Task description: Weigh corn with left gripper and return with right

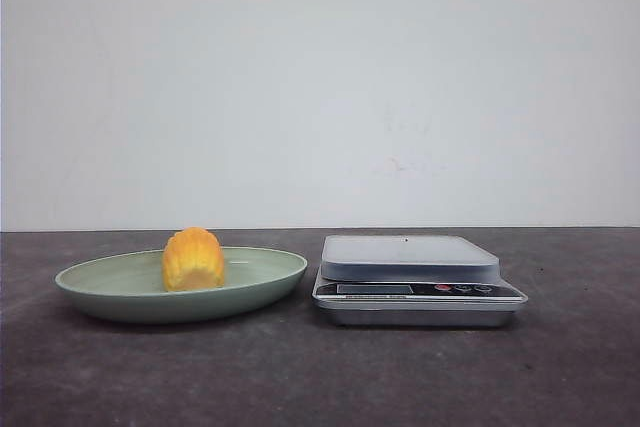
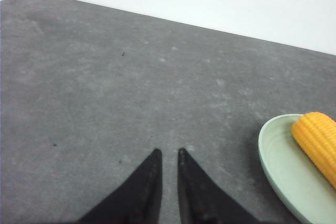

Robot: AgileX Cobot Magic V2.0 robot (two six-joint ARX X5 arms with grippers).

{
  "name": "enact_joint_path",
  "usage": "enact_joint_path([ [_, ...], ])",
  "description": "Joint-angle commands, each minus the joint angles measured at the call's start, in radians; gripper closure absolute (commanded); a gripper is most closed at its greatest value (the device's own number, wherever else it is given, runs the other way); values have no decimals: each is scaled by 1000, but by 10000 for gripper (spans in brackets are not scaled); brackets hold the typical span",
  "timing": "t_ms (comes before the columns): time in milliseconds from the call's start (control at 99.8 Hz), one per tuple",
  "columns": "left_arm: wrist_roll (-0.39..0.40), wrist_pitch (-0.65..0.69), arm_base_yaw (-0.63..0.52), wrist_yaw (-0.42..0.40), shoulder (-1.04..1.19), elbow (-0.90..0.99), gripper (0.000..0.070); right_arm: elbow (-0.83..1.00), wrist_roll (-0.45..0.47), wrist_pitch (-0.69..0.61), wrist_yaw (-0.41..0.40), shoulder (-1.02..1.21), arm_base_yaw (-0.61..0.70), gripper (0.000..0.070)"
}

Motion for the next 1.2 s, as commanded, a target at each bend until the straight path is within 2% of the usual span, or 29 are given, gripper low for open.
enact_joint_path([
  [0,24,-6,1,2,-1,-17,681,7,11,10,0,2,8,690],
  [962,24,-7,1,1,-1,-17,681,7,6,9,0,2,6,690],
  [1032,24,-7,1,1,-1,-17,681,7,-35,14,32,-11,-27,690],
  [1193,24,-7,1,1,-1,-17,681,-50,-60,93,22,-63,-196,690],
])
